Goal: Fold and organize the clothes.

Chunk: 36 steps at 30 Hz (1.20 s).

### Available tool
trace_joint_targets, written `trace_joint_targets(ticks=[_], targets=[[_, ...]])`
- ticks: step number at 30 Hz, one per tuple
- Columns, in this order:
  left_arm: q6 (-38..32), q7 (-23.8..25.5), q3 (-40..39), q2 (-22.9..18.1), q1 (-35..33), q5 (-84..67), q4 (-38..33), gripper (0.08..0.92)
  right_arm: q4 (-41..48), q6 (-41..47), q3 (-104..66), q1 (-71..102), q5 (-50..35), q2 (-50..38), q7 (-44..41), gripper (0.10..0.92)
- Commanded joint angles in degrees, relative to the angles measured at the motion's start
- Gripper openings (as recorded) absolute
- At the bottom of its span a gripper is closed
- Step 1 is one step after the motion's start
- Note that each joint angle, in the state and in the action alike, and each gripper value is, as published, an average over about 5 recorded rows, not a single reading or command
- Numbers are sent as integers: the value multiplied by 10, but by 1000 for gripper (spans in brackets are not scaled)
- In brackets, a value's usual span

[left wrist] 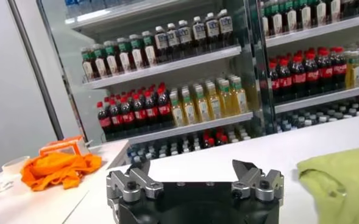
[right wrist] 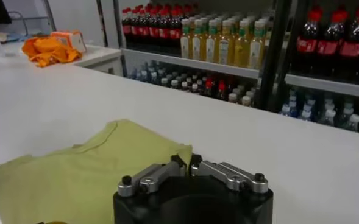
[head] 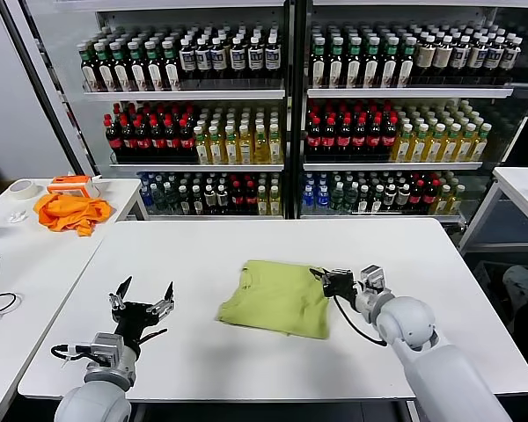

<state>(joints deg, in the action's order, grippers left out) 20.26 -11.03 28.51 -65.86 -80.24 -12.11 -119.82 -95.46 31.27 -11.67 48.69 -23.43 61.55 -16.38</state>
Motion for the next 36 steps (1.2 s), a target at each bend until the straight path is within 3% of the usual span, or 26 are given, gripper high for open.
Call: trace_joint_targets(ticks=[1, 8, 14, 25, 36], targets=[[-9, 1, -1, -4, -1, 7, 12, 823, 52, -81, -4, -19, 68, 29, -34, 125], [-13, 3, -4, 10, 3, 12, 19, 823, 60, -109, -1, -20, 93, 58, 6, 125], [-75, 41, -16, 40, 41, 12, 54, 822, 10, -82, -25, 8, 93, 47, 38, 148], [-115, 90, -40, 48, 106, -21, 87, 823, -119, -55, -151, 143, 83, 22, 192, 437], [-130, 157, -30, 42, 125, -14, 92, 823, -180, -153, -224, 227, 115, 37, 209, 776]])
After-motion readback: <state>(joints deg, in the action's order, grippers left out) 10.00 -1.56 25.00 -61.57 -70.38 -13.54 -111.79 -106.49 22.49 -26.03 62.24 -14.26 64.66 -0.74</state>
